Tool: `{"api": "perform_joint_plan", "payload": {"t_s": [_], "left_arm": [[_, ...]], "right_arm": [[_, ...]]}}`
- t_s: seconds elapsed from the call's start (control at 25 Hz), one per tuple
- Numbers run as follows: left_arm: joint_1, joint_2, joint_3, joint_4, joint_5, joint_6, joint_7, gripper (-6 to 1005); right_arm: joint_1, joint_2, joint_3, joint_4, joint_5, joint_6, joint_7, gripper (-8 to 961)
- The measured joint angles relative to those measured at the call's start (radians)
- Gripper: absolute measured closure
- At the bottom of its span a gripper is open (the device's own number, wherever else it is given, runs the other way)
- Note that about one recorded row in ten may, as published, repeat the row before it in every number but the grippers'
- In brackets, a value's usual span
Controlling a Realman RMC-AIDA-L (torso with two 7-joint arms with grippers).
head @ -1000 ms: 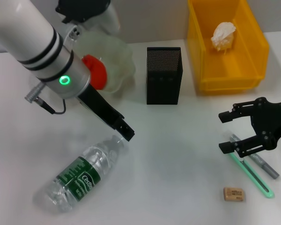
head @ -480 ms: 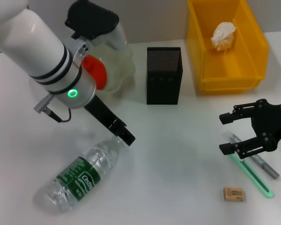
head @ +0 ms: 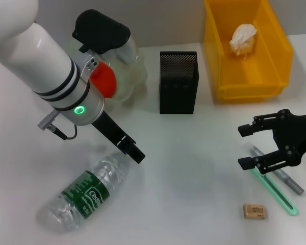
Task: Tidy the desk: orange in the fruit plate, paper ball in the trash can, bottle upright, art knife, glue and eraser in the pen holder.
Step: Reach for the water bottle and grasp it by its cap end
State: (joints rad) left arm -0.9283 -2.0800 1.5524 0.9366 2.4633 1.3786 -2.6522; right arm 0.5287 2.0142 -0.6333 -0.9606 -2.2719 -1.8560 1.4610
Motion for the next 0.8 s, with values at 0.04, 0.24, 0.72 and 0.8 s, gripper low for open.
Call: {"api": "perform_joint_plan", "payload": {"t_s": [0.04,0.24,0.72,0.8], "left_arm": [[0.002,0.000,0.002,0.000,-0.002,-0.003,0.001,195],[0.012,0.000,0.028,-0.001,-0.009,-0.033,0.007,194],[0.025,0.000,0.058,-0.009,-0.023,-0.050,0.018,195],[0.026,0.000,0.060,-0.009,-0.023,-0.051,0.020,195]], "right_arm": [[0.000,0.000,0.000,0.000,0.000,0.001,0.000,129],[0.002,0.000,-0.001,0.002,0.000,0.006,0.001,129],[0.007,-0.001,-0.003,0.018,0.000,0.012,0.003,129],[0.007,-0.001,-0.003,0.019,0.000,0.012,0.003,129]]}}
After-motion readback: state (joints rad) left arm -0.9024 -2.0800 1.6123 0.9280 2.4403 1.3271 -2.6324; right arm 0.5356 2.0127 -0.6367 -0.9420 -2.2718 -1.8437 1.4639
